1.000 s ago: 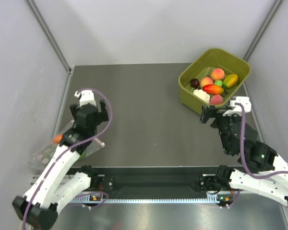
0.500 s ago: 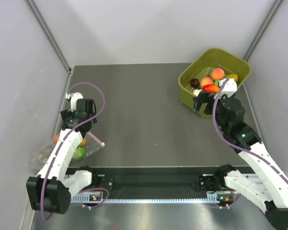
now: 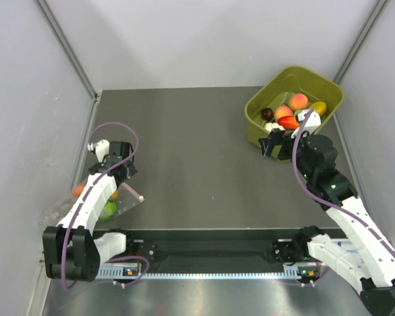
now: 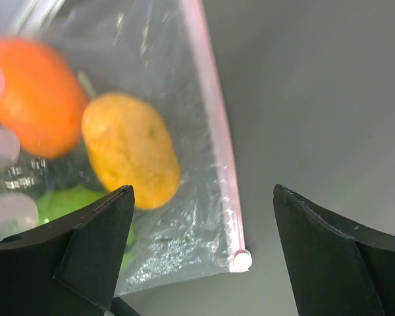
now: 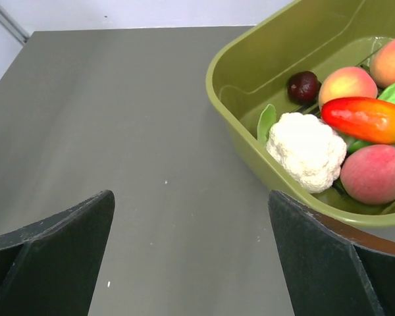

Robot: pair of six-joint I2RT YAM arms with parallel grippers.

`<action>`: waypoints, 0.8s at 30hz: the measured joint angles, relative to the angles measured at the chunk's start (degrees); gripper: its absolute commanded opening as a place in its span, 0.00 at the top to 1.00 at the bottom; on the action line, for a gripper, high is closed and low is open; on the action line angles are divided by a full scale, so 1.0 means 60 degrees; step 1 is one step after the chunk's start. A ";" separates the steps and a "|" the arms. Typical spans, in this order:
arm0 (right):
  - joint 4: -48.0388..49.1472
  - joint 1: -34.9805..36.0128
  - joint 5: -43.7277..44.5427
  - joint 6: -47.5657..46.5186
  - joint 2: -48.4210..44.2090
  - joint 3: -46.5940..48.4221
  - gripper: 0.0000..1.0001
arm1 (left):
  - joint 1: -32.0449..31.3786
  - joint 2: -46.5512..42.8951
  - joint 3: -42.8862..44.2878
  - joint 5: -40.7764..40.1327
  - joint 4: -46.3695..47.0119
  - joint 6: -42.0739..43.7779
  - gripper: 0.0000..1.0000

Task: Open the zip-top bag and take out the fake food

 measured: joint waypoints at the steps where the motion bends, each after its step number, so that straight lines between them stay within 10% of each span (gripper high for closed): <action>1: 0.0018 0.0000 -0.0047 0.0000 -0.0007 0.0000 0.00 | 0.0000 -0.0004 -0.0109 -0.0040 -0.0087 -0.0219 0.09; 9: 0.0197 -0.0025 -0.0175 -0.0004 -0.0004 -0.0007 0.00 | 0.0000 -0.0018 -0.1042 -0.0521 -0.0259 -0.1647 0.12; 20: 0.0251 -0.0091 -0.0182 -0.0036 -0.0040 -0.0135 0.00 | 0.0000 0.1614 -0.0962 -0.0455 -0.0237 -0.1698 0.53; 24: 0.0262 -0.0168 -0.0186 -0.0055 -0.0131 -0.0135 0.00 | 0.0000 0.1628 -0.0962 -0.0240 -0.0193 -0.1596 0.84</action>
